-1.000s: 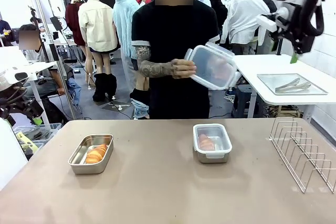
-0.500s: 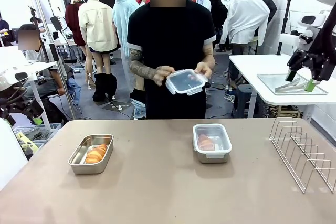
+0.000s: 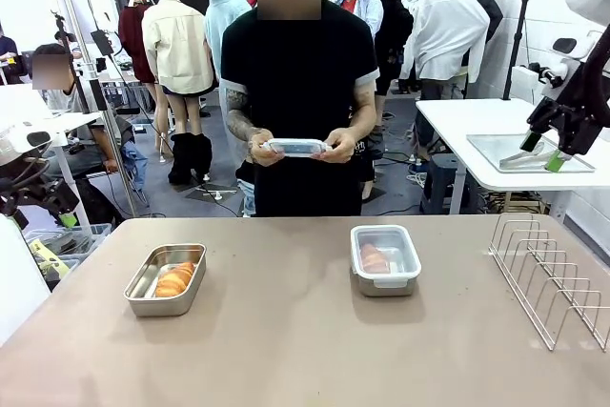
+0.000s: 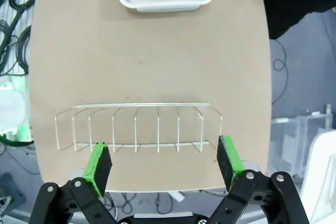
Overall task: Place the bread in airtight containers.
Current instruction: Release when the human grabs the Airtight Container lid.
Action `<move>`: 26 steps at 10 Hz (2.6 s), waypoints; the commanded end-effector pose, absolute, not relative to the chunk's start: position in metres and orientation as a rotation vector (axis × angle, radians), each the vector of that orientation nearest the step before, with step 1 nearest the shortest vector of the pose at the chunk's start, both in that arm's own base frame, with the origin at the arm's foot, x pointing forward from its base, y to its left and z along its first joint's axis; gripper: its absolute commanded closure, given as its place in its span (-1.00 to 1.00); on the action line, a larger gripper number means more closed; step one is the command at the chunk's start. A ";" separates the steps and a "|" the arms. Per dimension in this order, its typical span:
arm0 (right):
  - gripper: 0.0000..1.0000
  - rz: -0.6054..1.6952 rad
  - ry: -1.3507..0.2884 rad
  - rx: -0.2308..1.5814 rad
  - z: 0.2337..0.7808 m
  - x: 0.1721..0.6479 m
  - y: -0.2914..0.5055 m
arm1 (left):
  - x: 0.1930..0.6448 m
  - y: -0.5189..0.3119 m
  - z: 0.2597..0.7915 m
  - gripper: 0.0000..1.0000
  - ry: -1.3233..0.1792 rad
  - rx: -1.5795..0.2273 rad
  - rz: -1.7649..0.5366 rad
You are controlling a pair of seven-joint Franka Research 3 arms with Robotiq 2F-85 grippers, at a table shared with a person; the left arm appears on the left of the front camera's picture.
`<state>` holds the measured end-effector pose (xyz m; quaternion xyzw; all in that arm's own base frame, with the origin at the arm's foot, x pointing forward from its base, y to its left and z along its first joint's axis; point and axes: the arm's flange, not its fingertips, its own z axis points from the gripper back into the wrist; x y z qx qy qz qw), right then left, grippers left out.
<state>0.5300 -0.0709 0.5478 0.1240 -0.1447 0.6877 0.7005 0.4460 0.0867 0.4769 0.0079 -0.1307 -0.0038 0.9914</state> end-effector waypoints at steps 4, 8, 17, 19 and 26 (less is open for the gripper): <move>-1.00 1.563 -0.298 0.322 0.547 0.530 -0.069 | 0.444 0.088 0.478 -1.00 -0.260 0.013 -0.023; -1.00 1.563 -0.298 0.322 0.547 0.530 -0.069 | 0.444 0.088 0.478 -1.00 -0.260 0.013 -0.023; -1.00 1.563 -0.298 0.322 0.547 0.530 -0.069 | 0.444 0.088 0.478 -1.00 -0.260 0.013 -0.023; -1.00 1.563 -0.298 0.322 0.547 0.530 -0.069 | 0.444 0.088 0.478 -1.00 -0.260 0.013 -0.023; -1.00 1.563 -0.298 0.322 0.547 0.530 -0.069 | 0.444 0.088 0.478 -1.00 -0.260 0.013 -0.023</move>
